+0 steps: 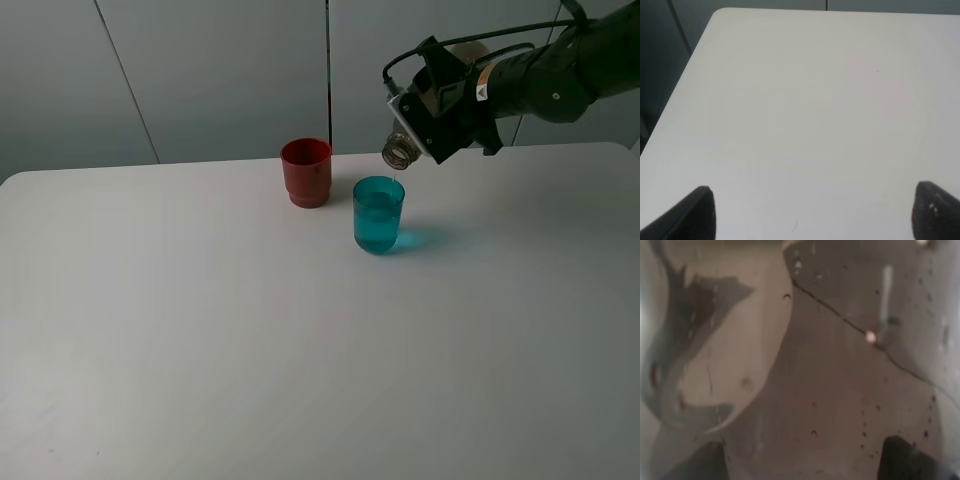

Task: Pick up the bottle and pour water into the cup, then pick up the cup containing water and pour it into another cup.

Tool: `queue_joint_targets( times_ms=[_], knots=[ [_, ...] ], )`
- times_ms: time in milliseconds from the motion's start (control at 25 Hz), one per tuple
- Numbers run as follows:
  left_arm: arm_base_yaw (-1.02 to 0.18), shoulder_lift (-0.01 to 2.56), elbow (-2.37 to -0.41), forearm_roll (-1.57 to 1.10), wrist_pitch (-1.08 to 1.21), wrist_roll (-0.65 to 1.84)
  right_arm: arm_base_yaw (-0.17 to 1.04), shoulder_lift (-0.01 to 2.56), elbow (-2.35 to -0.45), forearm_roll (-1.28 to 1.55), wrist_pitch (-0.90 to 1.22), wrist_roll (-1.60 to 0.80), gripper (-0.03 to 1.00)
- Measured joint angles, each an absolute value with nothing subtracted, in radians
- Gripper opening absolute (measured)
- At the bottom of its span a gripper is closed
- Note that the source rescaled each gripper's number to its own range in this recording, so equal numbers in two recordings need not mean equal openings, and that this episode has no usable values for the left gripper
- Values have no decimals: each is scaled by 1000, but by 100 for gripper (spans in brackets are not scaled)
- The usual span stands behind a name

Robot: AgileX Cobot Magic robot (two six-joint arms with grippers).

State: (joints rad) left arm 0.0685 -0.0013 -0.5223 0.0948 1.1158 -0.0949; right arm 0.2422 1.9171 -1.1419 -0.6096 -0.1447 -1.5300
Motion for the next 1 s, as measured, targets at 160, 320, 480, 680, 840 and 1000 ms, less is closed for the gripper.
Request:
queue_joint_targets(
  times_ms=[160,320,480,680,840,1000],
  knots=[
    [69,-1,-522,95,1116,-95,242,1917,-1142,-610,-145,-1530,1],
    [69,-1,-522,95,1116,-95,242,1917,-1142,-608,-145,-1497,1],
    [69,-1,-522,95,1116,-95,242,1917,-1142,-608,-145,-1376,1],
    [69,-1,-522,95,1116,-95,242,1917,-1142,-606,-138,-1225,1],
    [69,-1,-522,95,1116,-95,242,1917,-1142,-606,-122,-1137,1],
    [69,-1,-522,95,1116,-95,242,1917,-1142,-593,-118,-1023,1]
  ],
)
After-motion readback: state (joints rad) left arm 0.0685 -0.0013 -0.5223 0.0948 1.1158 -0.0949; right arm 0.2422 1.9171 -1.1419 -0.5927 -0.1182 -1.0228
